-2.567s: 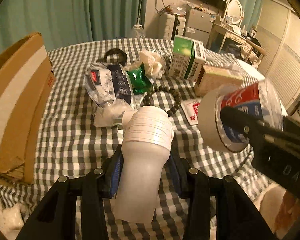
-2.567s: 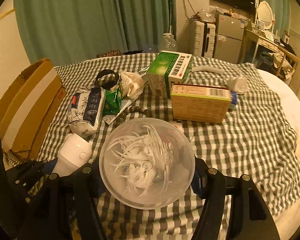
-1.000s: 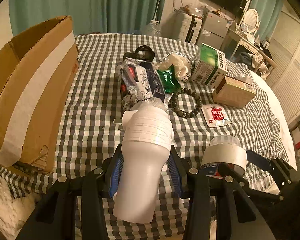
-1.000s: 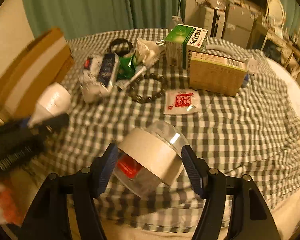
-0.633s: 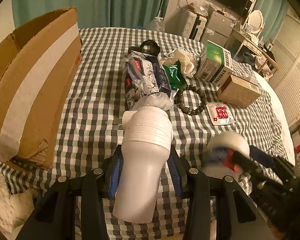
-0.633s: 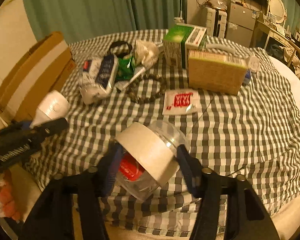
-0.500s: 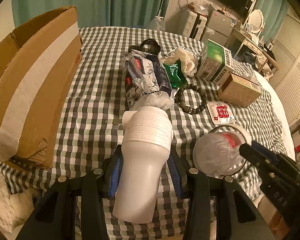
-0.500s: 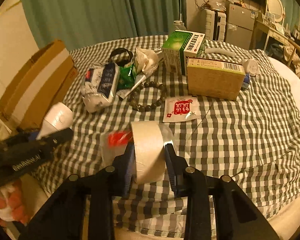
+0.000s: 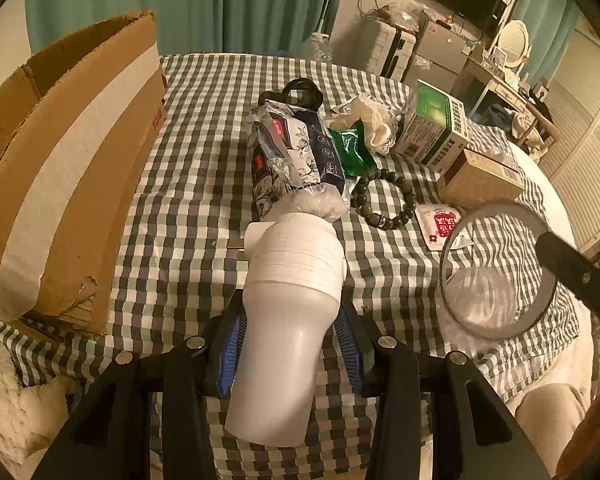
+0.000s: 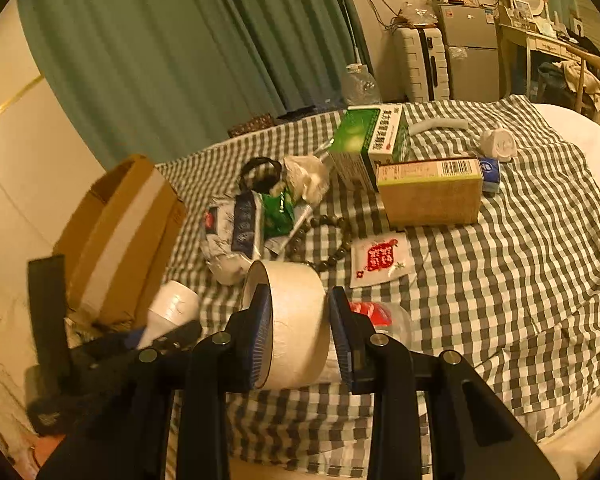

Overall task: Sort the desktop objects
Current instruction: 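Carry the cup stack and tape roll into the cardboard box and release both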

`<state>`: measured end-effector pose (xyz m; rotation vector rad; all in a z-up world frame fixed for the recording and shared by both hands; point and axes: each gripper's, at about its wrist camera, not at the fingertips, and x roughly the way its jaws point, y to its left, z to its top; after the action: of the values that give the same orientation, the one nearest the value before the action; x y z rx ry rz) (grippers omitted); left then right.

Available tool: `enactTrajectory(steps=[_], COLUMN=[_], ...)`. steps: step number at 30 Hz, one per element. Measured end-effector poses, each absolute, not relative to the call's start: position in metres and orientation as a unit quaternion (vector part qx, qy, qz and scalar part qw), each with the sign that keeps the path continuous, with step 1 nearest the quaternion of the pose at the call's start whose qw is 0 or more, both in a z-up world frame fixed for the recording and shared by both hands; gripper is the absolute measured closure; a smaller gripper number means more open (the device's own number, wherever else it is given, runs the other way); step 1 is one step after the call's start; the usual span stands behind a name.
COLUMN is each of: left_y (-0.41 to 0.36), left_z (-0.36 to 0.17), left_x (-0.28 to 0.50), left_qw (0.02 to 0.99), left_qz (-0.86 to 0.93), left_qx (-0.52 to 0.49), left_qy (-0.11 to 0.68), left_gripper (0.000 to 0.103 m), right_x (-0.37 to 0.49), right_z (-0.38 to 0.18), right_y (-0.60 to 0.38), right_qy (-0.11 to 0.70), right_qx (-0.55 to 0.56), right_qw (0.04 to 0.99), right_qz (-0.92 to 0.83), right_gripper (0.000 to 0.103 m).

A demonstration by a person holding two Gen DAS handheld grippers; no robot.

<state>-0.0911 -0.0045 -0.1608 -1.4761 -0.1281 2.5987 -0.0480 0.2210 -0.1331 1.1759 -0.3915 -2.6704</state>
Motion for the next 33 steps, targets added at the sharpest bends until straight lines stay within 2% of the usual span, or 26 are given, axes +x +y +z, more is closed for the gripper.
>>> enactTrajectory(steps=[33], left_y=[-0.026], left_z=[-0.044], left_x=[-0.082], left_qw=[0.078], left_qz=[0.906], left_qx=[-0.414], left_qy=[-0.038], left_gripper=[0.06], right_x=[-0.031], right_z=[-0.054], right_y=[0.196], right_qy=[-0.12], right_qx=[0.34], right_qw=[0.12], right_qz=[-0.925], right_gripper=[0.075])
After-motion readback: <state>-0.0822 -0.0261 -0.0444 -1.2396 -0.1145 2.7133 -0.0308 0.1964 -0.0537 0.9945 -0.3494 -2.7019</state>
